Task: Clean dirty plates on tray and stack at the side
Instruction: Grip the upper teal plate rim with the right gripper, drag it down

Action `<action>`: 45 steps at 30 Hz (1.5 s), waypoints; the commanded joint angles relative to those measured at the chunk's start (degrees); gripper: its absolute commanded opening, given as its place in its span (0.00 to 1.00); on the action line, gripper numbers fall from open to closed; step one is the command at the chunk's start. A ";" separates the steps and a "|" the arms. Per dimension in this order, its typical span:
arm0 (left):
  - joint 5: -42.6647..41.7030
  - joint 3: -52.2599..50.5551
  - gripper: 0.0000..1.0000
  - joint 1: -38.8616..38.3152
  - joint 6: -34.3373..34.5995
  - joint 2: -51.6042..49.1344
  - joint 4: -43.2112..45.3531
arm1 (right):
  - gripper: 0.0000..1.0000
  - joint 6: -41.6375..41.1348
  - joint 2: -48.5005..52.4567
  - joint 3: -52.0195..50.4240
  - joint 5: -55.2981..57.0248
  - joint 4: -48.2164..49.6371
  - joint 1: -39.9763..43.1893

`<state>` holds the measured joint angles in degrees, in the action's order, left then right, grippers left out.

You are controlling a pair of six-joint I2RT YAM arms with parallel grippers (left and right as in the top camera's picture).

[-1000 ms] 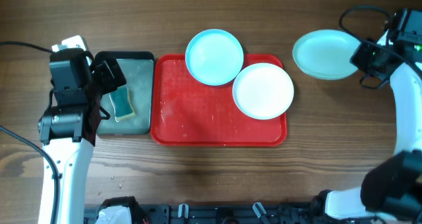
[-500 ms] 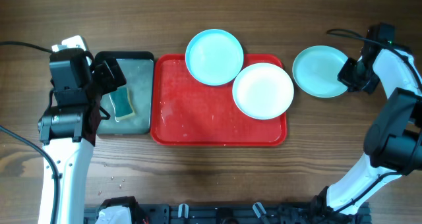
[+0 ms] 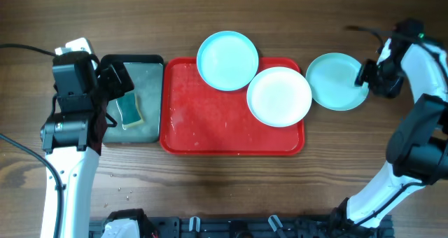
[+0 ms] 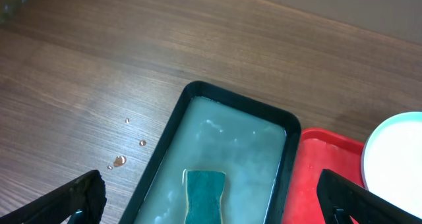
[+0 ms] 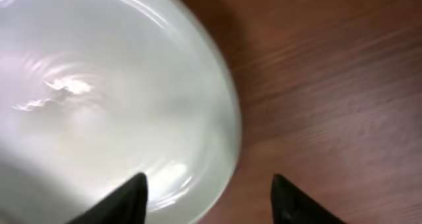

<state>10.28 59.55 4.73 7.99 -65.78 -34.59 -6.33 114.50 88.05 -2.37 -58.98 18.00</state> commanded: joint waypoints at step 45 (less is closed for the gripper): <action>0.52 0.68 1.00 0.26 0.15 0.09 0.24 | 0.05 -5.84 10.73 5.05 -17.79 12.24 -41.79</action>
<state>10.28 59.55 4.73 7.99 -65.78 -34.54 -11.33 126.15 93.43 -18.44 -46.33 -22.22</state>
